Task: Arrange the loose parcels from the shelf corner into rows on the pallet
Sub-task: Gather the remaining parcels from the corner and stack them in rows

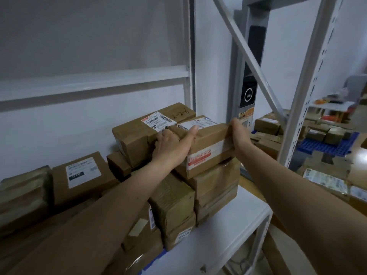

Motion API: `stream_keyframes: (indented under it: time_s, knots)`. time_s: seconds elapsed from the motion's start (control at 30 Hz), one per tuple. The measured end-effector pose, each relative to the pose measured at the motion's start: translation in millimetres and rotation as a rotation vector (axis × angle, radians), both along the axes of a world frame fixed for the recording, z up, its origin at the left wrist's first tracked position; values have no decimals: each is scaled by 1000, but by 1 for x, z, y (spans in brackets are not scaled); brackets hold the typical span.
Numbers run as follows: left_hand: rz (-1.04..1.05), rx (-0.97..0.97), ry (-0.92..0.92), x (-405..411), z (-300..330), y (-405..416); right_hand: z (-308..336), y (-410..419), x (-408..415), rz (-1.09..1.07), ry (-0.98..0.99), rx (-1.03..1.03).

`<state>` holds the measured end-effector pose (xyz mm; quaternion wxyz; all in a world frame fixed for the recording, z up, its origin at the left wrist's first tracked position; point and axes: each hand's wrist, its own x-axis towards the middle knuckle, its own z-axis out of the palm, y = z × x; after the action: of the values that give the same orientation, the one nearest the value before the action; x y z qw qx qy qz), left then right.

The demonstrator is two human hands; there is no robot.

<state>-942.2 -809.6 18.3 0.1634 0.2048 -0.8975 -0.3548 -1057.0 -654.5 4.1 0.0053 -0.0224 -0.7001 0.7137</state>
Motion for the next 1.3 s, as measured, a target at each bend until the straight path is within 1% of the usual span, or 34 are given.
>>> stream_keyframes:
  time_s: [0.1,0.2,0.27,0.4,0.5,0.57,0.67,0.73,0.8,0.87,0.97,1.03,1.2,1.3]
  knots:
    - [168,-52,126,-8,9,-9,6,2,-18,-11,-22,17]
    - [365,-175,282,-12,17,-26,18,10,-37,100,-123,-27]
    - [473,-192,297,-14,21,-42,24,15,-50,190,-181,-54]
    - [637,-97,234,-14,11,-61,26,15,-72,410,-239,-65]
    - [754,2,194,-15,0,-60,29,3,-86,620,-240,52]
    - [812,88,190,-19,-5,-60,30,-7,-96,726,-235,79]
    - [833,240,238,-25,-11,-62,31,-21,-108,838,-224,69]
    - [819,289,279,-29,-16,-61,30,-27,-114,875,-220,65]
    - [810,268,320,-32,-18,-59,27,-29,-118,917,-208,77]
    - [826,187,354,-34,-17,-59,26,-27,-122,932,-188,74]
    - [826,51,378,-35,-15,-60,25,-24,-126,907,-184,29]
    - [806,2,369,-38,-15,-59,24,-23,-127,880,-166,49]
    - [809,17,353,-39,-24,-56,20,-24,-124,823,-122,171]
    - [822,46,351,-37,-22,-57,25,-26,-122,804,-45,249]
